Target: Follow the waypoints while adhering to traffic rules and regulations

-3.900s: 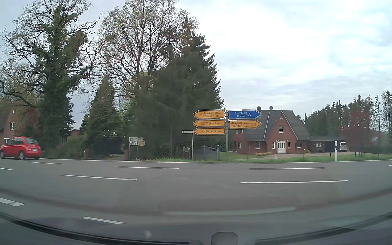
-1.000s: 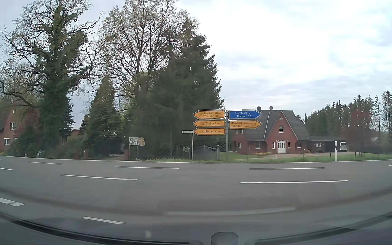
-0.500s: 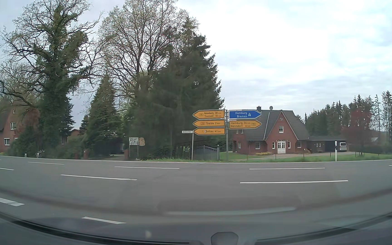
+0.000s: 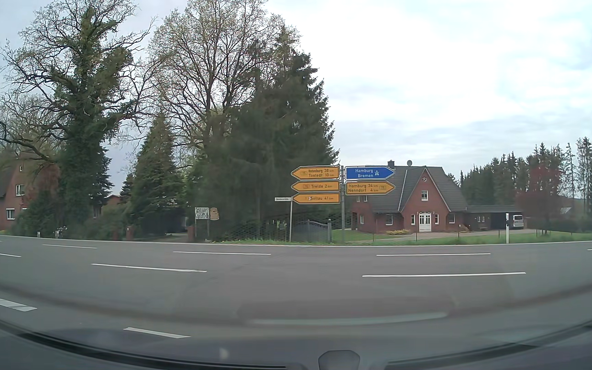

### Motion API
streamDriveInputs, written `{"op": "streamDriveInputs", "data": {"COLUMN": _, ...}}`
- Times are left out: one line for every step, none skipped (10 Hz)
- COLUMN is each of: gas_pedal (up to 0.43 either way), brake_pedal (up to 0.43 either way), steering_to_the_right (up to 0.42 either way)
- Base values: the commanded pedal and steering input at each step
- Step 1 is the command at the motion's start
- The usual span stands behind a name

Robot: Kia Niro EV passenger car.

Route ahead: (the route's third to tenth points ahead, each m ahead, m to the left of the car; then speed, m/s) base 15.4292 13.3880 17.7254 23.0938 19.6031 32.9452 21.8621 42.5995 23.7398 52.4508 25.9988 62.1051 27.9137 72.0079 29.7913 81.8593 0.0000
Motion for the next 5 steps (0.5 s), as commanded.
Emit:
{"op": "streamDriveInputs", "data": {"gas_pedal": 0.0, "brake_pedal": 0.165, "steering_to_the_right": -0.016}}
{"op": "streamDriveInputs", "data": {"gas_pedal": 0.0, "brake_pedal": 0.165, "steering_to_the_right": -0.016}}
{"op": "streamDriveInputs", "data": {"gas_pedal": 0.0, "brake_pedal": 0.165, "steering_to_the_right": -0.016}}
{"op": "streamDriveInputs", "data": {"gas_pedal": 0.0, "brake_pedal": 0.165, "steering_to_the_right": -0.016}}
{"op": "streamDriveInputs", "data": {"gas_pedal": 0.0, "brake_pedal": 0.165, "steering_to_the_right": -0.016}}
